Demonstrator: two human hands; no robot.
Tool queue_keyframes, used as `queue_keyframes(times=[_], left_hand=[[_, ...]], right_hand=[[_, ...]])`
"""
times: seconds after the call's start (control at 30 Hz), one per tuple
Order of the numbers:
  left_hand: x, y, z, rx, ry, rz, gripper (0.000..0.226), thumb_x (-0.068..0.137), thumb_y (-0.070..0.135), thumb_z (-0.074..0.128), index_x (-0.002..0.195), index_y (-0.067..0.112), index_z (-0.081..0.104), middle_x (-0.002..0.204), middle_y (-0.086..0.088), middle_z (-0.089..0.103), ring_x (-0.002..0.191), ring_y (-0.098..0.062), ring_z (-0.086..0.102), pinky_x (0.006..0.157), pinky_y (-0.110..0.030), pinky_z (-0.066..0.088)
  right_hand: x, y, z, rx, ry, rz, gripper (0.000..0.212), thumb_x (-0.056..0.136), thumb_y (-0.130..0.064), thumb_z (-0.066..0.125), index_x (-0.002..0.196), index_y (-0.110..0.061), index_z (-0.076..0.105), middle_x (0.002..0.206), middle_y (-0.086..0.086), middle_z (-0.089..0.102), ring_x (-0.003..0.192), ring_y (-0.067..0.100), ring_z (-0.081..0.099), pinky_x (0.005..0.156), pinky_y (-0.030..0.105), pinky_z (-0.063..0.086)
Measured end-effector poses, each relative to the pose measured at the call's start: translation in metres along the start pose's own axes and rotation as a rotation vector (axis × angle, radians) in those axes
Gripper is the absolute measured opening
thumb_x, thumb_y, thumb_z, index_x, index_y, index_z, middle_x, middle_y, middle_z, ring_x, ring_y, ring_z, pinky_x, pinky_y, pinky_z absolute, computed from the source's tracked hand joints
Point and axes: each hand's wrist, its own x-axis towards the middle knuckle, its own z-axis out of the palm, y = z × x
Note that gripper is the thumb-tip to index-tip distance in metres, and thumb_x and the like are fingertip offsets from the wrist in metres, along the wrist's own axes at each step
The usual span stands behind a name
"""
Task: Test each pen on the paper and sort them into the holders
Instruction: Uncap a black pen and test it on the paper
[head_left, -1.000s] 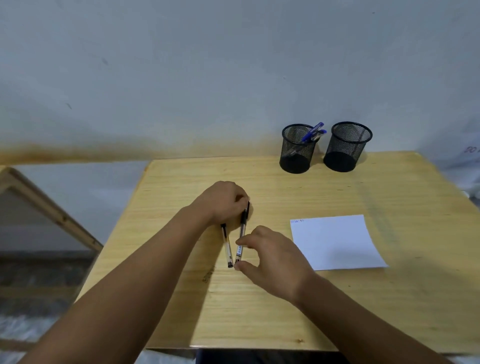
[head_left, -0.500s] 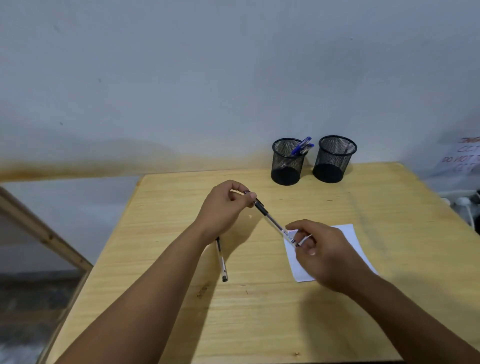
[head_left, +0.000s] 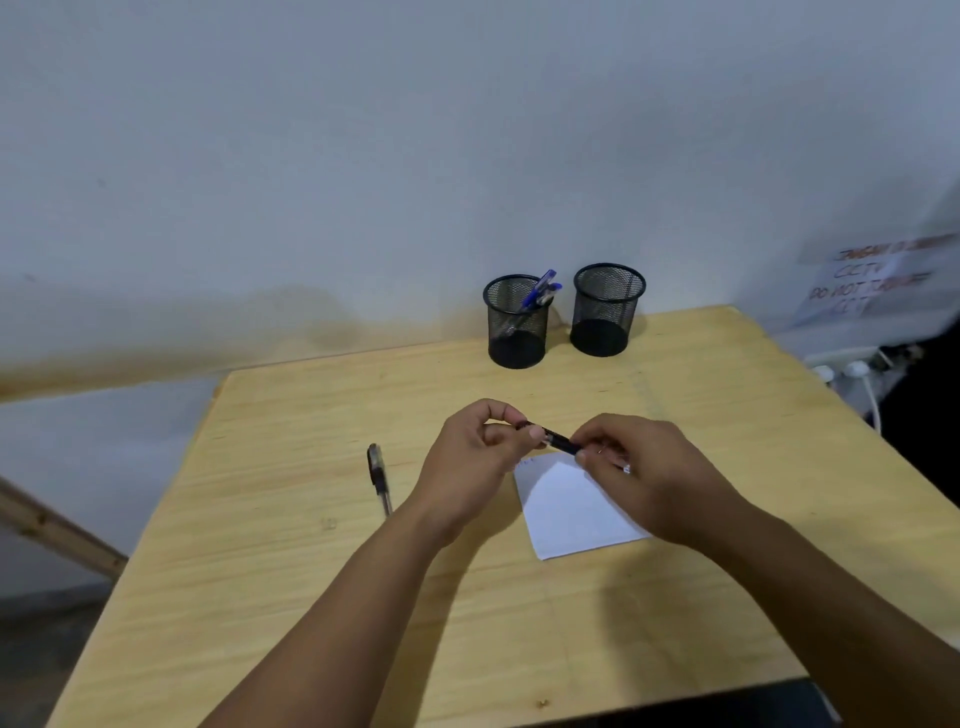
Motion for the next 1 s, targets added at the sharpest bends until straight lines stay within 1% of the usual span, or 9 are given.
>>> queue_keyframes(times=[0.07, 0.17, 0.27, 0.43, 0.57, 0.7, 0.8, 0.93, 1.0], left_hand=[[-0.001, -0.002, 0.003, -0.011, 0.002, -0.002, 0.019, 0.086, 0.029, 0.075, 0.096, 0.018, 0.063, 0.086, -0.009, 0.075, 0.072, -0.016, 0.057, 0.088, -0.048, 0.049], [-0.004, -0.003, 0.005, -0.033, -0.021, -0.009, 0.019, 0.086, 0.028, 0.074, 0.096, 0.017, 0.062, 0.085, -0.007, 0.076, 0.072, -0.017, 0.056, 0.091, -0.051, 0.049], [-0.008, -0.002, 0.008, -0.016, -0.056, -0.012, 0.020, 0.088, 0.026, 0.073, 0.097, 0.014, 0.060, 0.087, -0.003, 0.077, 0.071, -0.013, 0.056, 0.092, -0.047, 0.049], [-0.011, 0.001, 0.010, 0.000, -0.056, -0.011, 0.019, 0.089, 0.025, 0.072, 0.097, 0.012, 0.060, 0.087, -0.001, 0.077, 0.072, -0.008, 0.060, 0.090, -0.040, 0.049], [-0.010, 0.001, 0.010, -0.003, -0.048, -0.028, 0.020, 0.089, 0.026, 0.071, 0.098, 0.011, 0.060, 0.087, 0.000, 0.078, 0.078, -0.011, 0.063, 0.092, -0.041, 0.050], [-0.010, 0.000, 0.012, -0.008, -0.038, -0.034, 0.017, 0.090, 0.024, 0.070, 0.097, 0.011, 0.061, 0.087, 0.000, 0.078, 0.080, -0.011, 0.066, 0.088, -0.037, 0.051], [-0.010, -0.002, 0.013, 0.002, -0.045, -0.044, 0.018, 0.090, 0.025, 0.070, 0.098, 0.012, 0.061, 0.087, -0.001, 0.077, 0.080, -0.013, 0.065, 0.087, -0.036, 0.051], [-0.008, -0.004, 0.011, -0.002, -0.012, -0.060, 0.015, 0.086, 0.024, 0.074, 0.094, 0.017, 0.065, 0.081, -0.002, 0.075, 0.076, -0.015, 0.062, 0.087, -0.045, 0.051], [-0.008, -0.003, 0.011, 0.017, -0.005, -0.058, 0.013, 0.086, 0.025, 0.075, 0.094, 0.020, 0.066, 0.077, -0.001, 0.072, 0.074, -0.013, 0.061, 0.081, -0.041, 0.049]], right_hand=[[-0.001, 0.000, 0.001, 0.074, 0.013, -0.006, 0.012, 0.093, -0.019, 0.060, 0.099, -0.024, 0.069, 0.080, -0.017, 0.065, 0.077, -0.001, 0.059, 0.062, 0.008, 0.041], [-0.003, 0.001, 0.003, 0.172, 0.044, -0.038, 0.009, 0.092, -0.016, 0.063, 0.095, -0.022, 0.069, 0.073, -0.016, 0.065, 0.068, -0.004, 0.059, 0.058, 0.007, 0.039], [-0.003, 0.002, 0.008, 0.238, 0.080, -0.062, 0.006, 0.091, -0.021, 0.066, 0.092, -0.021, 0.072, 0.069, -0.010, 0.066, 0.056, 0.002, 0.055, 0.053, 0.010, 0.037], [-0.002, 0.006, 0.017, 0.241, 0.110, -0.049, 0.010, 0.092, -0.031, 0.064, 0.089, -0.027, 0.073, 0.067, -0.005, 0.065, 0.057, 0.010, 0.055, 0.053, 0.031, 0.044], [-0.001, 0.008, 0.021, 0.215, 0.115, -0.032, 0.014, 0.091, -0.040, 0.062, 0.087, -0.029, 0.069, 0.062, -0.003, 0.060, 0.050, 0.009, 0.047, 0.049, 0.033, 0.039], [0.000, 0.009, 0.025, 0.180, 0.126, 0.027, 0.015, 0.091, -0.044, 0.062, 0.083, -0.031, 0.064, 0.061, -0.001, 0.059, 0.051, 0.016, 0.050, 0.048, 0.035, 0.039], [0.000, 0.008, 0.027, 0.186, 0.136, 0.072, 0.021, 0.088, -0.048, 0.063, 0.077, -0.030, 0.062, 0.060, -0.002, 0.059, 0.052, 0.014, 0.049, 0.049, 0.034, 0.038], [0.002, 0.008, 0.023, 0.169, 0.093, 0.124, 0.030, 0.084, -0.052, 0.065, 0.072, -0.026, 0.061, 0.062, -0.003, 0.060, 0.053, 0.009, 0.046, 0.051, 0.029, 0.035], [0.004, 0.009, 0.019, 0.196, 0.050, 0.132, 0.027, 0.084, -0.049, 0.066, 0.071, -0.026, 0.062, 0.061, 0.001, 0.059, 0.052, 0.009, 0.044, 0.052, 0.029, 0.034]])
